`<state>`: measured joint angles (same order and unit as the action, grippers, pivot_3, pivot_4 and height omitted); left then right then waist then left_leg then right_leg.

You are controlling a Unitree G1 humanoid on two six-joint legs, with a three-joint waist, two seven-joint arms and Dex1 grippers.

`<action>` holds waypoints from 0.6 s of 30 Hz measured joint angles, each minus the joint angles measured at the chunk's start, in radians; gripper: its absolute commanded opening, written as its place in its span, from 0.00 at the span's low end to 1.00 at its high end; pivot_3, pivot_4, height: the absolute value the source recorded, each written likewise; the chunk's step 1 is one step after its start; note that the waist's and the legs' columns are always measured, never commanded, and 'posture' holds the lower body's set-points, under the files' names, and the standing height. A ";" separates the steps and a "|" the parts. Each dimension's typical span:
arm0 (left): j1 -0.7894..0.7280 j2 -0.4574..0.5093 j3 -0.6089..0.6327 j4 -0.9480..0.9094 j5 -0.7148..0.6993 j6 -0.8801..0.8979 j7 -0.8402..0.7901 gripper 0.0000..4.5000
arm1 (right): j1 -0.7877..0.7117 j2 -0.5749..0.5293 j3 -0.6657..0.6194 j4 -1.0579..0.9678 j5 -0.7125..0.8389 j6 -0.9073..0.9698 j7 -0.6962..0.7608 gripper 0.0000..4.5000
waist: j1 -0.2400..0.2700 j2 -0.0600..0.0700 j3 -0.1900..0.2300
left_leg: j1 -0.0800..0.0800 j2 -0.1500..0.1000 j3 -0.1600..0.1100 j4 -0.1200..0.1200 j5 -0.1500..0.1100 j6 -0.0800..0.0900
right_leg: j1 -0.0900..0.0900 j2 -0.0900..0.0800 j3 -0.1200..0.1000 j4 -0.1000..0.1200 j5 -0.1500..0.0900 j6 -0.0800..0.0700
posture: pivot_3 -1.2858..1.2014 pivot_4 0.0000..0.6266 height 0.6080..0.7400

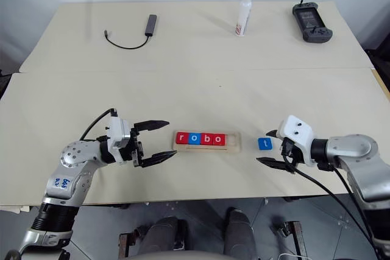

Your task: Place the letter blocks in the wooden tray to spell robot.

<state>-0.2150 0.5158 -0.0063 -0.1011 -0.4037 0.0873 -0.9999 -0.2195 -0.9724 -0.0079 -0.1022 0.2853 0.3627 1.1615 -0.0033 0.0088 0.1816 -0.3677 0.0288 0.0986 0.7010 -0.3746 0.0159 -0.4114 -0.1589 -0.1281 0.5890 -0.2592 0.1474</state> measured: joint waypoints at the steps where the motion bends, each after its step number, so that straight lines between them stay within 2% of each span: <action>1: 0.001 0.001 0.001 -0.002 0.000 0.000 0.001 1.00 | -0.044 -0.003 0.024 0.063 -0.015 -0.051 0.049 0.99 | 0.000 0.000 0.000 | 0.000 0.000 0.000 0.000 0.000 0.000 | 0.000 0.000 0.000 0.000 0.000 0.000 | 0.52 0.24 1.00; 6: 0.008 0.011 0.008 -0.009 -0.001 0.001 0.001 1.00 | -0.204 0.006 0.113 0.305 -0.088 -0.203 0.175 0.99 | 0.002 0.000 0.000 | 0.000 0.000 -0.001 0.001 0.000 0.000 | 0.000 0.000 -0.001 0.000 0.000 0.000 | 0.52 0.24 1.00; 9: 0.011 0.011 0.008 -0.014 -0.001 0.002 0.001 1.00 | -0.252 0.023 0.143 0.378 -0.107 -0.238 0.223 0.85 | 0.004 0.000 0.000 | -0.001 0.000 -0.001 0.001 0.000 0.000 | 0.000 0.000 -0.002 0.000 0.000 0.000 | 0.52 0.24 1.00; 16: 0.011 0.011 0.003 -0.042 -0.003 0.005 -0.010 1.00 | -0.298 0.037 0.159 0.440 -0.117 -0.253 0.271 0.36 | 0.003 0.000 0.000 | -0.001 0.000 -0.002 0.001 0.000 -0.001 | 0.001 0.000 -0.002 0.000 0.000 0.000 | 0.52 0.24 1.00; 18: 0.011 0.011 0.002 -0.042 -0.003 0.005 -0.018 1.00 | -0.298 0.039 0.159 0.435 -0.116 -0.247 0.276 0.32 | 0.002 0.000 0.000 | -0.001 0.001 -0.002 0.001 0.000 -0.001 | 0.001 0.000 -0.002 0.000 0.000 0.000 | 0.52 0.24 1.00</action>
<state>-0.2041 0.5270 -0.0045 -0.1429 -0.4065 0.0927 -1.0174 -0.5180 -0.9338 0.1506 0.3326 0.1689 0.1162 1.4376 -0.0010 0.0089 0.1816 -0.3684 0.0293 0.0968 0.7022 -0.3743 0.0153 -0.4105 -0.1590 -0.1303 0.5892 -0.2592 0.1474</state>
